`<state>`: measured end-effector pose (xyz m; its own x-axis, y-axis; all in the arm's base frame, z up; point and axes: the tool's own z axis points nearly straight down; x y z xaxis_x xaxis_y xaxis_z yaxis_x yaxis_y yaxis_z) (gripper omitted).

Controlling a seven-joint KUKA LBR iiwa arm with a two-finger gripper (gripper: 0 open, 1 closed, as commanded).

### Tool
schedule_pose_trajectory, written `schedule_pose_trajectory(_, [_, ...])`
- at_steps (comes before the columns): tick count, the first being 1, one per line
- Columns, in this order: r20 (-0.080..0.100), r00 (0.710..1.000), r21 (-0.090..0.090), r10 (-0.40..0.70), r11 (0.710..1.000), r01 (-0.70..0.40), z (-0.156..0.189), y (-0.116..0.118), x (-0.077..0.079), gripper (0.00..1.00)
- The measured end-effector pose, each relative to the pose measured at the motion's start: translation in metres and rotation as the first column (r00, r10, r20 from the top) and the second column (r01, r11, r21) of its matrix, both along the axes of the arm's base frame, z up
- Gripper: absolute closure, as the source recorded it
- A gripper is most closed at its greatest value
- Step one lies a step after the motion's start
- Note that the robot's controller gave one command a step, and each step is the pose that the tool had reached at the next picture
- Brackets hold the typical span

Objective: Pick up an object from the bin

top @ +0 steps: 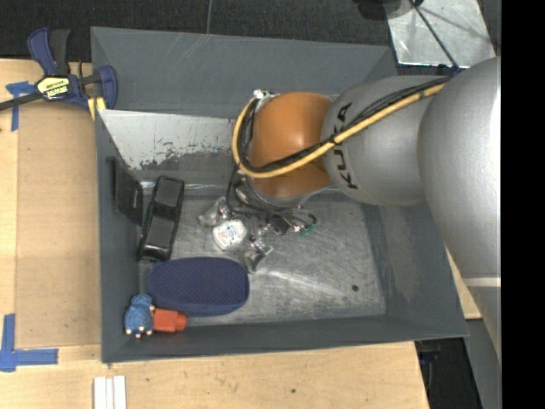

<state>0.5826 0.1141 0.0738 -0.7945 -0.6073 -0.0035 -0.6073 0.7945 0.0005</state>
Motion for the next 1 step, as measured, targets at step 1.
schedule_pose_trajectory(1, [0.002,1.0,0.0,-0.001,1.0,0.001,0.0019,0.0003,0.0013,0.0])
